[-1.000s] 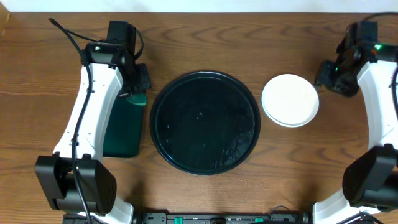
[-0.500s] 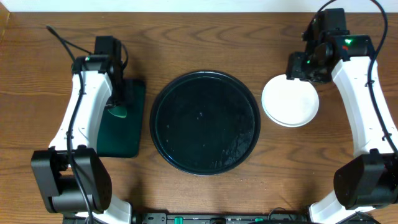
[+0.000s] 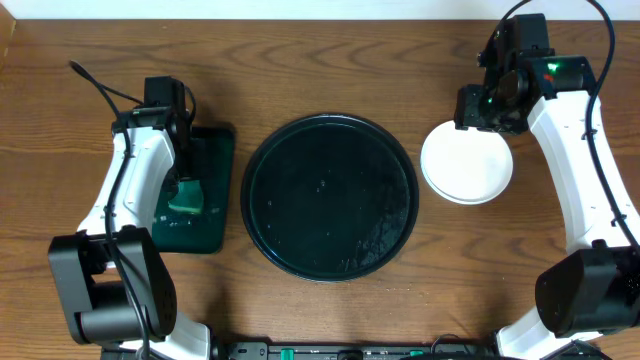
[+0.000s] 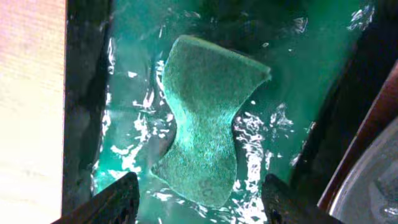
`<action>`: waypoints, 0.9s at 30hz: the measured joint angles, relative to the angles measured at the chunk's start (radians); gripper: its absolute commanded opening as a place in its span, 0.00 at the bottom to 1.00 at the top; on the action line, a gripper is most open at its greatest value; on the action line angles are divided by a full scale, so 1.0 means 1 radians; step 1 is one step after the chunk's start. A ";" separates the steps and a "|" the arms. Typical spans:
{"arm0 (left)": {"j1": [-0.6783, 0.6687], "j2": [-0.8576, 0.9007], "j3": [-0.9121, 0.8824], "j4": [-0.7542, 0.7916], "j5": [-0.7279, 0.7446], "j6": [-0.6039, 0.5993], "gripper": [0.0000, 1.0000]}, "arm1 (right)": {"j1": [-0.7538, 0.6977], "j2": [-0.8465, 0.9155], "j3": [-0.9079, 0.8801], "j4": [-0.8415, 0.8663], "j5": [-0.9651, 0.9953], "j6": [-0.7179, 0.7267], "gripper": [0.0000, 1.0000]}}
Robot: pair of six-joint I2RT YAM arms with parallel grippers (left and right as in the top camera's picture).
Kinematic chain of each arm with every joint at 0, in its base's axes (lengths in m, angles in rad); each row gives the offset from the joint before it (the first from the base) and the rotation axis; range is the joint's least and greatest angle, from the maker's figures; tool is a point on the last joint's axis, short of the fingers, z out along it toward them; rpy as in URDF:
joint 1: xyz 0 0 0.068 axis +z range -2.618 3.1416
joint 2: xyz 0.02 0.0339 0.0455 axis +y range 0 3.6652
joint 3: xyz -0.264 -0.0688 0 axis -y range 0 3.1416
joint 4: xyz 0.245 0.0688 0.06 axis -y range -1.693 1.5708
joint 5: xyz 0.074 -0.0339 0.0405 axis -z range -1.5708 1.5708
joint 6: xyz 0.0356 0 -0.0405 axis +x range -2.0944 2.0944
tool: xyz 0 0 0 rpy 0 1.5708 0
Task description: Clean dirty plates on tray and stack at the side
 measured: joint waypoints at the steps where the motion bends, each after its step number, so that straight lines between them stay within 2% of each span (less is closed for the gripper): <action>1: -0.002 -0.002 0.003 -0.006 0.000 -0.010 0.68 | 0.000 0.000 0.000 0.003 0.000 -0.004 0.63; 2: -0.009 -0.014 0.023 -0.022 0.001 -0.034 0.71 | 0.000 0.000 0.000 0.008 -0.001 -0.007 0.62; 7: -0.065 -0.170 0.096 -0.020 0.000 -0.126 0.72 | 0.006 0.000 0.000 -0.008 -0.003 -0.019 0.61; 10: -0.089 -0.312 0.127 -0.021 0.000 -0.163 0.72 | 0.006 -0.002 0.009 -0.035 -0.003 -0.026 0.65; 12: -0.089 -0.340 0.128 -0.021 0.000 -0.170 0.72 | 0.006 -0.020 0.016 -0.042 -0.004 -0.031 0.69; 13: -0.089 -0.344 0.128 -0.024 0.000 -0.172 0.72 | 0.006 -0.051 0.023 -0.046 -0.003 -0.034 0.73; 15: -0.089 -0.341 0.127 -0.024 0.000 -0.174 0.72 | 0.006 -0.110 0.036 -0.043 -0.003 -0.040 0.99; 23: -0.089 -0.338 0.127 -0.024 0.000 -0.174 0.73 | 0.006 -0.412 0.078 -0.023 -0.003 -0.042 0.99; 27: -0.089 -0.338 0.127 -0.024 0.000 -0.177 0.73 | 0.006 -0.484 0.079 -0.024 -0.002 -0.043 0.99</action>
